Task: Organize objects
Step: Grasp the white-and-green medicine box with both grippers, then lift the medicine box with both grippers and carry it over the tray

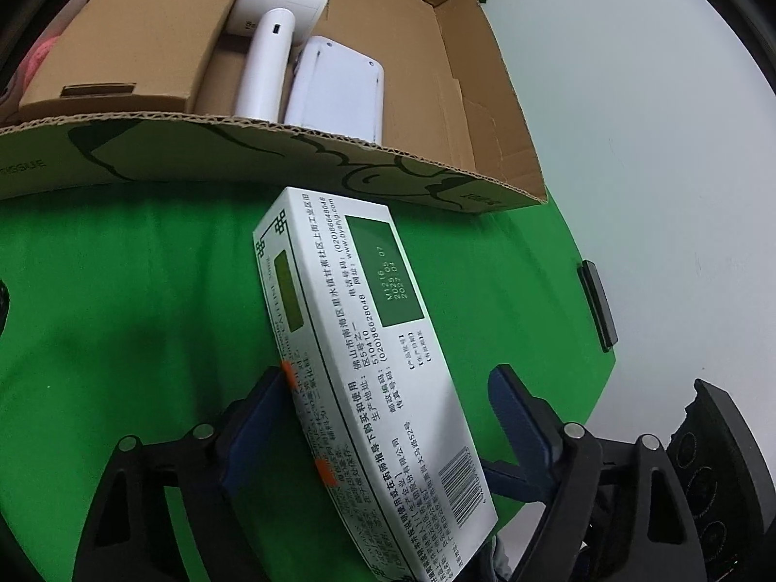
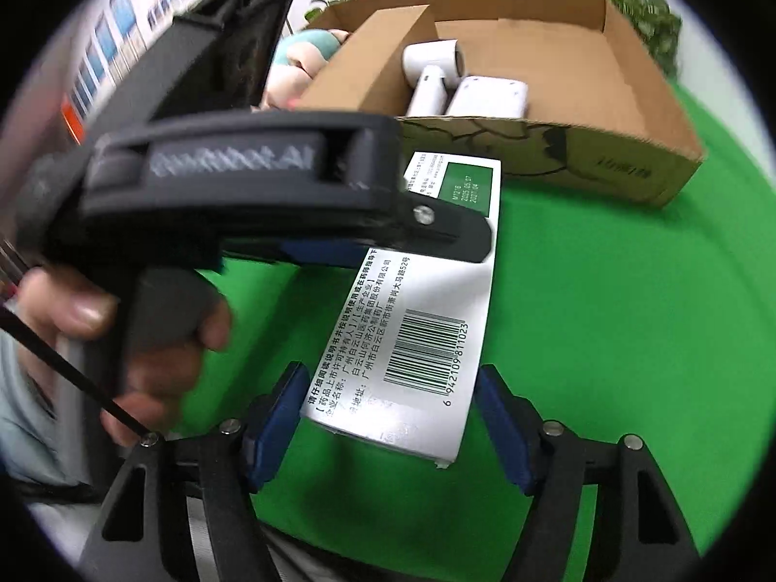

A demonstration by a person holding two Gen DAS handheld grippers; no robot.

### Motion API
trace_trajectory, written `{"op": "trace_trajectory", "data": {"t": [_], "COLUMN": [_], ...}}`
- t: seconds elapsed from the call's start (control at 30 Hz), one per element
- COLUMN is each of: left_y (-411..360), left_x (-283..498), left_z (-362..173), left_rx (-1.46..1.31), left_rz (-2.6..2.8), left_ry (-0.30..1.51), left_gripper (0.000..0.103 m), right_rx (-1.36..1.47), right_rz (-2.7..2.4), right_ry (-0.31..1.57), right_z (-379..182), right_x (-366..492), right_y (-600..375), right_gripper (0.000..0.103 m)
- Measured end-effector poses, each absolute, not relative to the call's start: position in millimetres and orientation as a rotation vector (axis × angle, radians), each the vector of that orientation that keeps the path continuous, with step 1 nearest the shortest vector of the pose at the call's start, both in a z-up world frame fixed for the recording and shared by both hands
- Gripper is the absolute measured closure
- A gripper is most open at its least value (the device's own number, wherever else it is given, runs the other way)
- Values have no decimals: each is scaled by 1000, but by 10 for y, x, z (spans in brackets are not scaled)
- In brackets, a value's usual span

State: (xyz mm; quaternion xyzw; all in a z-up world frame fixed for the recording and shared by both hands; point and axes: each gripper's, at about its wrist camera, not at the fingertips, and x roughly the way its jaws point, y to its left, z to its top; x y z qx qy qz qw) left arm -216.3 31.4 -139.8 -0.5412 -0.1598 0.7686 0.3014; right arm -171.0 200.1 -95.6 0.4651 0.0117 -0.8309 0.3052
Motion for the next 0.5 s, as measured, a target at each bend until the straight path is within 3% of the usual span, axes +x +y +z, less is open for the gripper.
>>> {"op": "trace_trajectory", "data": {"t": [0.03,0.1,0.5], "left_y": [302,283,193], "left_x": [-2154,-2139,-2028], "left_z": [-1394,-1392,-1084], "left_rx": [-1436,-1447,-1340], "left_rz": [2047,2067,2114], "left_ry": [-423,-402,-400], "left_gripper": [28,46,57], "right_rx": [1226,1226,1159], "right_rz": [-2206,-2203,-2259], "right_ry": [36,20,14], "right_z": [-956,-958,-891], "right_x": [-1705,-1715,-1625], "right_y": [1991,1996,1951], "right_gripper": [33,33,35]}}
